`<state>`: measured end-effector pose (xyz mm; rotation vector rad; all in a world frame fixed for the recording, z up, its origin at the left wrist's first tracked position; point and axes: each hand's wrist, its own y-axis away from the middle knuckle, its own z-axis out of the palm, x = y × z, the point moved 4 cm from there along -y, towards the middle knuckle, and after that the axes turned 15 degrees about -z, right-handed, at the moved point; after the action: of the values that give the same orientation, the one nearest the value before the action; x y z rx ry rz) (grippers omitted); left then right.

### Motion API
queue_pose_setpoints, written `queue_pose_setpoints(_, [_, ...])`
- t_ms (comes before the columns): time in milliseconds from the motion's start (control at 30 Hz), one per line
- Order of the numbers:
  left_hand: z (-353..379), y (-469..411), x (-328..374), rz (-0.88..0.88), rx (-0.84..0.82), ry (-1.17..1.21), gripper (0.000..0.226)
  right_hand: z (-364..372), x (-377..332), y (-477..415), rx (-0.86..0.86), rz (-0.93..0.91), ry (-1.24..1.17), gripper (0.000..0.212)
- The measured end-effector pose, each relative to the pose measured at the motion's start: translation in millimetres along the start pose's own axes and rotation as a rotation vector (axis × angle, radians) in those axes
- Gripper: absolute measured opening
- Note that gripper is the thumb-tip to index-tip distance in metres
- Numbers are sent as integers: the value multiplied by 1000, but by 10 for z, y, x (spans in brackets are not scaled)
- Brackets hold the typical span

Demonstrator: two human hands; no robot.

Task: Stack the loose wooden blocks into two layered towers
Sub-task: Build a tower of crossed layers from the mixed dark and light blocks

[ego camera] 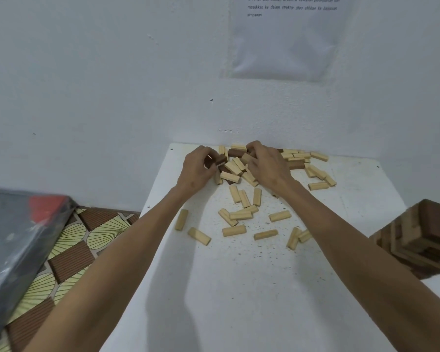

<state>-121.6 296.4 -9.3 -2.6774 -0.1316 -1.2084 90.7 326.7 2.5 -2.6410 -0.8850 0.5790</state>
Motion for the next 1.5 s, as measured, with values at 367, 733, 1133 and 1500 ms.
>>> queue_pose_setpoints(367, [176, -46, -18, -139, -171, -80, 47, 42, -92, 78, -47, -5, -40, 41])
queue_pose_setpoints(733, [272, -21, 56, -178, -353, -99, 89, 42, -23, 16, -48, 32, 3, 42])
queue_pose_setpoints(1133, [280, 66, 83, -196, -245, -139, 89, -99, -83, 123, -42, 28, 3, 39])
queue_pose_setpoints(1500, [40, 29, 180, -126, -358, -487, 69, -179, -168, 153, -162, 41, -46, 40])
